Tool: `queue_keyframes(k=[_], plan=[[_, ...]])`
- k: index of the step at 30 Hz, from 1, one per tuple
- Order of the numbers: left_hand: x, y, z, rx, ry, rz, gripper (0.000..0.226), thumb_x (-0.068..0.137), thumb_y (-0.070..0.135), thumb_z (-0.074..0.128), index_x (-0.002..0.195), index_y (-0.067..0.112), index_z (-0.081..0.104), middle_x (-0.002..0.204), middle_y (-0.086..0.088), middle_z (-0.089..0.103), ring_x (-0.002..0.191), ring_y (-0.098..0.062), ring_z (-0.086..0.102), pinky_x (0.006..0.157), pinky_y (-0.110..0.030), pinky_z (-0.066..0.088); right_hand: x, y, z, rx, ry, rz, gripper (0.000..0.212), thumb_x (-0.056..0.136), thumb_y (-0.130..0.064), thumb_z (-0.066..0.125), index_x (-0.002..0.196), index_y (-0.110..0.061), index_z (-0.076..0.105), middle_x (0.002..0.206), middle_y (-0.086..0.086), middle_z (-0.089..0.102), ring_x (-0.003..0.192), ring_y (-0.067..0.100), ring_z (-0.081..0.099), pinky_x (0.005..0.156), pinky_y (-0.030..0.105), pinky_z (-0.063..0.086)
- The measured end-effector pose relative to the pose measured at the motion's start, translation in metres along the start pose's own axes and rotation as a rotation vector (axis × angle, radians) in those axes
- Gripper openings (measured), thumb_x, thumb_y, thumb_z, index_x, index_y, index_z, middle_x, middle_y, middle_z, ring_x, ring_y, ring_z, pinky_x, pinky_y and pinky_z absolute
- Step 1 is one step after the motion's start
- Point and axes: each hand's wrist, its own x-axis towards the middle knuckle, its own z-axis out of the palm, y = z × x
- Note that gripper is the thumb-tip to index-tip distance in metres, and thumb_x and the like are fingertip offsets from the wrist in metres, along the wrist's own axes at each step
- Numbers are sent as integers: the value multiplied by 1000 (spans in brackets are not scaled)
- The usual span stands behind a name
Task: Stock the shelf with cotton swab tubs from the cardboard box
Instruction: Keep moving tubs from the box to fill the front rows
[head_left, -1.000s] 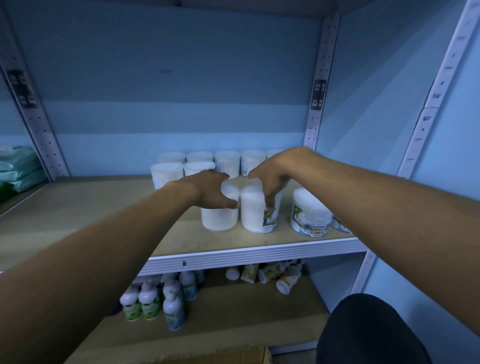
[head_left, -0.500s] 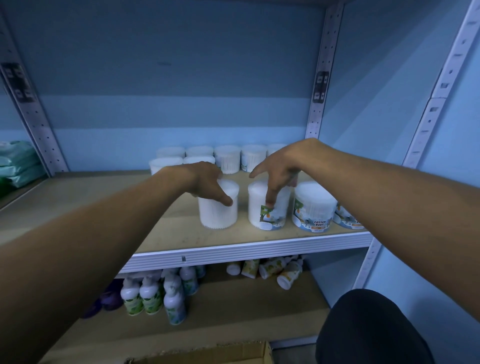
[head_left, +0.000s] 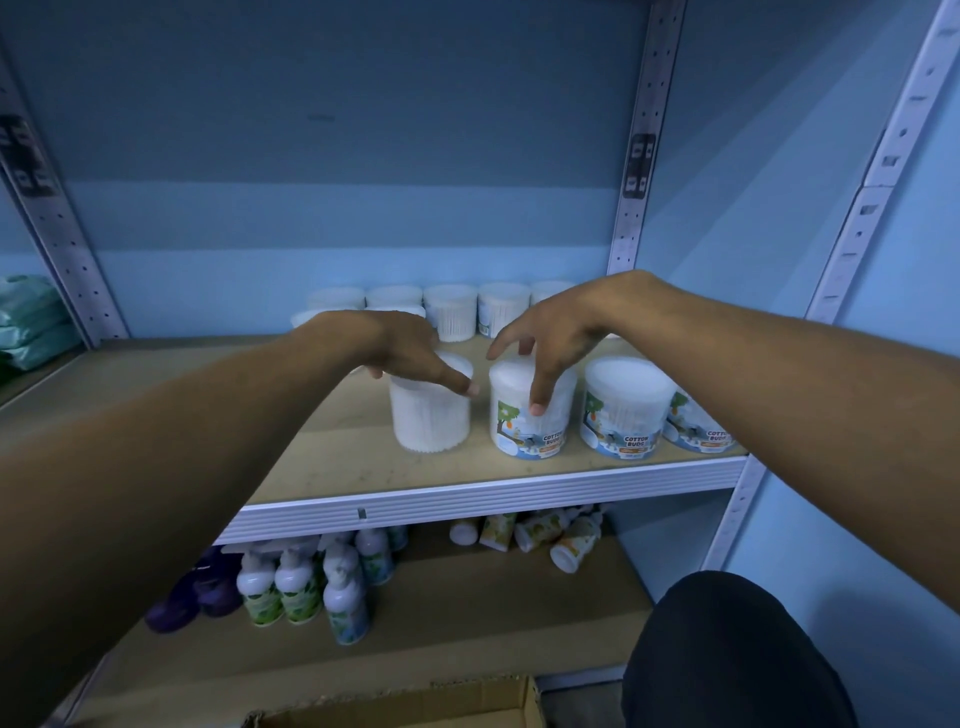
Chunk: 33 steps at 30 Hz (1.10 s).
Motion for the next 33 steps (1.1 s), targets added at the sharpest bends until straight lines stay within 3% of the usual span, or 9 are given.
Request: queue_keyframes(k=[5, 8, 12, 15, 20, 22, 25, 29, 33], plan=[[1, 5, -3, 49, 7, 24, 91, 60, 80, 62, 128, 19, 60, 131, -2, 60, 115, -27, 62, 99, -41, 51, 3, 3, 1, 53, 25, -14, 83, 67, -48, 89, 140, -38, 52, 129, 0, 58, 96, 19, 66, 86, 31, 55], [-3, 5, -10, 37, -52, 94, 72, 74, 57, 75, 136, 27, 54, 138, 5, 53, 123, -21, 54, 103, -37, 47, 2, 4, 1, 49, 50, -8, 81, 66, -50, 88, 139, -35, 55, 111, -5, 60, 75, 10, 63, 73, 26, 53], [-6, -2, -20, -19, -164, 175, 83, 71, 48, 82, 143, 46, 41, 151, 14, 36, 142, -16, 33, 114, -36, 32, 4, 4, 2, 54, 49, 9, 85, 65, -50, 89, 141, -36, 53, 102, -8, 60, 69, 10, 64, 75, 27, 54], [-3, 3, -19, -26, -147, 126, 95, 67, 62, 79, 149, 37, 37, 156, 10, 33, 143, -19, 32, 114, -38, 34, 3, 4, 4, 77, 51, 13, 84, 67, -48, 89, 142, -35, 52, 109, -4, 58, 68, 10, 63, 70, 25, 52], [5, 15, -13, -28, -116, -31, 117, 38, 94, 62, 126, 17, 58, 125, -7, 61, 103, -26, 67, 84, -37, 59, -1, 4, 4, 110, 47, 2, 81, 70, -44, 88, 142, -33, 53, 97, -10, 57, 70, 9, 63, 67, 23, 51], [5, 18, -14, -4, -120, -67, 105, 42, 91, 65, 113, 14, 59, 112, -10, 63, 86, -27, 73, 80, -38, 61, -1, 5, 4, 126, 48, 1, 80, 71, -43, 88, 142, -32, 53, 90, -14, 54, 71, 9, 62, 67, 23, 52], [9, 17, -14, -17, -138, -60, 89, 48, 78, 76, 104, 11, 60, 111, -12, 62, 80, -30, 75, 79, -40, 62, 1, 5, 5, 133, 52, -5, 80, 70, -43, 88, 142, -33, 53, 88, -15, 54, 72, 10, 63, 69, 23, 53], [6, 16, -14, 9, -159, 71, 61, 65, 55, 83, 108, 15, 67, 113, -7, 63, 87, -25, 69, 69, -33, 61, 1, 6, 6, 144, 53, -15, 80, 69, -43, 89, 141, -32, 54, 89, -15, 55, 75, 11, 65, 78, 26, 56], [-2, 18, -19, 93, -144, 173, 83, 72, 43, 83, 145, 33, 44, 142, 9, 46, 129, -17, 48, 106, -33, 43, 1, 5, 6, 154, 55, -14, 83, 69, -42, 89, 143, -31, 53, 89, -14, 56, 77, 12, 67, 83, 27, 56]])
